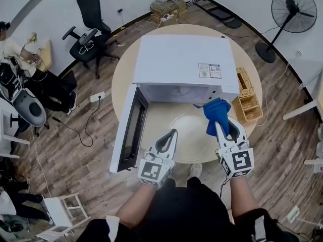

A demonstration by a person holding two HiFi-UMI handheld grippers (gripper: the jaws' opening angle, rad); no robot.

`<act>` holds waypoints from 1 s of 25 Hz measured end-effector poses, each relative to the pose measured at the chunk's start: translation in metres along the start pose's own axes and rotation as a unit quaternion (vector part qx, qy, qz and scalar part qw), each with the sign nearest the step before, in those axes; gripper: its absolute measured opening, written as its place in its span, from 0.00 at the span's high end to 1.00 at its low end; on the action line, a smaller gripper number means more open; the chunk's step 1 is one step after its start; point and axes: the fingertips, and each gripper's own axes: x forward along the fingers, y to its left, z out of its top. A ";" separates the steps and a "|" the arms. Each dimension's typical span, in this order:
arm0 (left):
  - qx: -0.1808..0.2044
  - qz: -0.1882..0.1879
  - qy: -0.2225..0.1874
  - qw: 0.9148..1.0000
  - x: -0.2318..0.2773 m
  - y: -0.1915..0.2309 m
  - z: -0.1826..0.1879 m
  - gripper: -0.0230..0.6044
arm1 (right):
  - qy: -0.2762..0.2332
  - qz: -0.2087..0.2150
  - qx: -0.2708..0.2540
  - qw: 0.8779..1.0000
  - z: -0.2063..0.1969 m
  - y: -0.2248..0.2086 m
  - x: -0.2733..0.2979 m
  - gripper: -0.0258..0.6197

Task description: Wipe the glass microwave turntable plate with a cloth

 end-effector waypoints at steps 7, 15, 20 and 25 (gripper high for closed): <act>0.021 0.000 -0.030 0.999 0.002 0.003 0.039 0.95 | -0.040 0.002 -0.013 0.999 0.046 -0.002 -0.002 0.85; 0.033 -0.005 -0.041 0.999 0.006 0.001 0.060 0.95 | -0.048 0.000 -0.019 0.999 0.057 -0.002 -0.004 0.85; 0.048 -0.014 -0.041 0.998 0.005 -0.005 0.061 0.95 | -0.055 0.006 -0.025 0.998 0.064 0.004 -0.003 0.85; 0.055 -0.014 -0.042 0.997 0.004 -0.004 0.062 0.95 | -0.053 0.010 -0.031 0.998 0.064 0.010 -0.002 0.85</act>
